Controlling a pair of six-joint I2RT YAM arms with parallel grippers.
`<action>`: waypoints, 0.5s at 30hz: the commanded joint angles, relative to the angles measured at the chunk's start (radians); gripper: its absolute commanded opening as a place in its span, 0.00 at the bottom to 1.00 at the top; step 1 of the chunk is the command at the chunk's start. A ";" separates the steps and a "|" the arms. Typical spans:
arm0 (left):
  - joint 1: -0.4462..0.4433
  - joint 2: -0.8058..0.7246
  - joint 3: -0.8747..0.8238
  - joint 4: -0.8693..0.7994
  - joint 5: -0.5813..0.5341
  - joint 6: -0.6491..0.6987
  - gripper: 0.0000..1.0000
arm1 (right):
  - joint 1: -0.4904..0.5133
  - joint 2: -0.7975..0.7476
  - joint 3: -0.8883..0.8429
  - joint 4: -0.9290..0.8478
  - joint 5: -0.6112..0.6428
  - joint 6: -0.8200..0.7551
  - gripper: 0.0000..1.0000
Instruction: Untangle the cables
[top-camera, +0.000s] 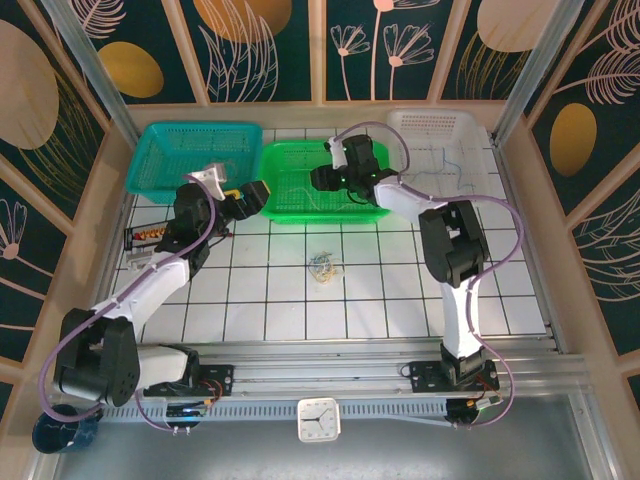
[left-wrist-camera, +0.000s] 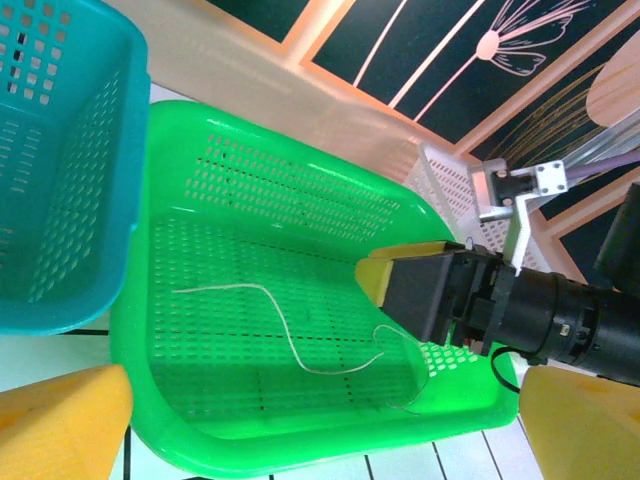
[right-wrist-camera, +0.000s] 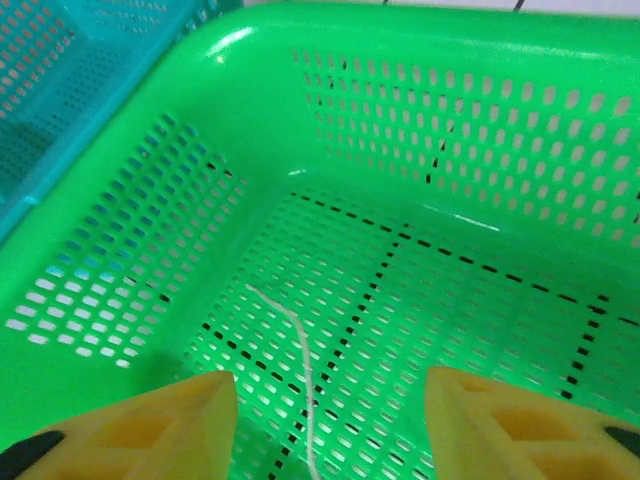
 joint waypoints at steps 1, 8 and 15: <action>-0.002 -0.036 -0.014 0.011 0.023 0.005 0.99 | -0.005 -0.140 -0.023 0.000 0.011 0.003 0.54; -0.001 -0.065 -0.044 0.005 0.035 0.004 0.99 | 0.015 -0.293 -0.140 -0.004 0.010 0.044 0.54; -0.001 -0.088 -0.090 0.020 0.079 -0.033 0.99 | 0.089 -0.461 -0.354 0.029 0.014 0.118 0.54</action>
